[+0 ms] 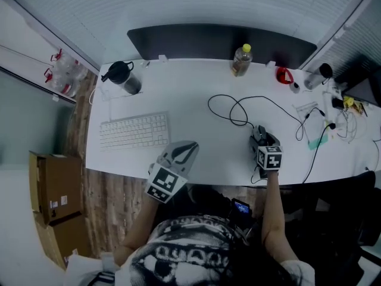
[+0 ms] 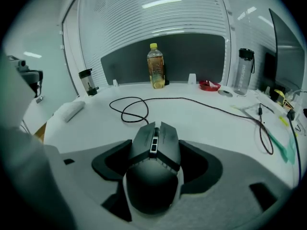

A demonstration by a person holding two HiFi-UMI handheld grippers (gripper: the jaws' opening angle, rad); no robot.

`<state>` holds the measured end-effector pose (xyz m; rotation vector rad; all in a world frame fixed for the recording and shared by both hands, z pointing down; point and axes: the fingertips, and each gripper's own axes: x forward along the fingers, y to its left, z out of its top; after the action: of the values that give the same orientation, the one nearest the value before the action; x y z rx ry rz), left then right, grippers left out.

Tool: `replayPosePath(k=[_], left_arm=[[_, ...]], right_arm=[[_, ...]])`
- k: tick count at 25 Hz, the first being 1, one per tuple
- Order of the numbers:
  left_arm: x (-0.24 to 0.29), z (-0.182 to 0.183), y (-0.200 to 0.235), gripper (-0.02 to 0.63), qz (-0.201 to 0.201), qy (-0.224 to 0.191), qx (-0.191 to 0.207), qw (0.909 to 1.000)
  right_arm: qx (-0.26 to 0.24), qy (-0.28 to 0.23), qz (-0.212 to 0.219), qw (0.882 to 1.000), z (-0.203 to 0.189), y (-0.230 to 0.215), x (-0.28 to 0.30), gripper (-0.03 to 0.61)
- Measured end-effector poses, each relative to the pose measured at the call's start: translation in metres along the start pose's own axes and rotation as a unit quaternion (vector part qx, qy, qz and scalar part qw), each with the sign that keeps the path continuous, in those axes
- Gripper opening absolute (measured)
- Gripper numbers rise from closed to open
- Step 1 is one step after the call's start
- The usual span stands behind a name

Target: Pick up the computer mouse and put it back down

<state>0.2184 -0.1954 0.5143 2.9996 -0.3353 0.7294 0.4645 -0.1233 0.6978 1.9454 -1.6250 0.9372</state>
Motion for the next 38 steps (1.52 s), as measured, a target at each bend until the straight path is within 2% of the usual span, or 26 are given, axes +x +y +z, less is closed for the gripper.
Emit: replayPosePath(k=[7, 12, 20, 27, 38], left_arm=[[-0.009, -0.014, 0.003, 0.006, 0.015, 0.022, -0.002, 0.9996], [-0.017, -0.022, 0.002, 0.006, 0.021, 0.033, -0.005, 0.9992], [-0.035, -0.034, -0.008, 0.006, -0.009, 0.04, 0.01, 0.9991], [-0.062, -0.032, -0.017, 0.006, -0.059, 0.02, 0.04, 0.9973], [-0.16, -0.071, -0.019, 0.006, -0.116, -0.009, 0.069, 0.9908]], right_arm=[[0.021, -0.015, 0.007, 1.0, -0.002, 0.002, 0.001, 0.306], [0.066, -0.047, -0.003, 0.997, 0.003, -0.002, -0.015, 0.325], [0.109, -0.098, -0.032, 0.989, -0.009, 0.033, -0.074, 0.32], [0.125, -0.144, -0.038, 0.981, -0.012, 0.101, -0.129, 0.274], [0.126, -0.182, -0.039, 0.974, -0.033, 0.254, -0.18, 0.24]])
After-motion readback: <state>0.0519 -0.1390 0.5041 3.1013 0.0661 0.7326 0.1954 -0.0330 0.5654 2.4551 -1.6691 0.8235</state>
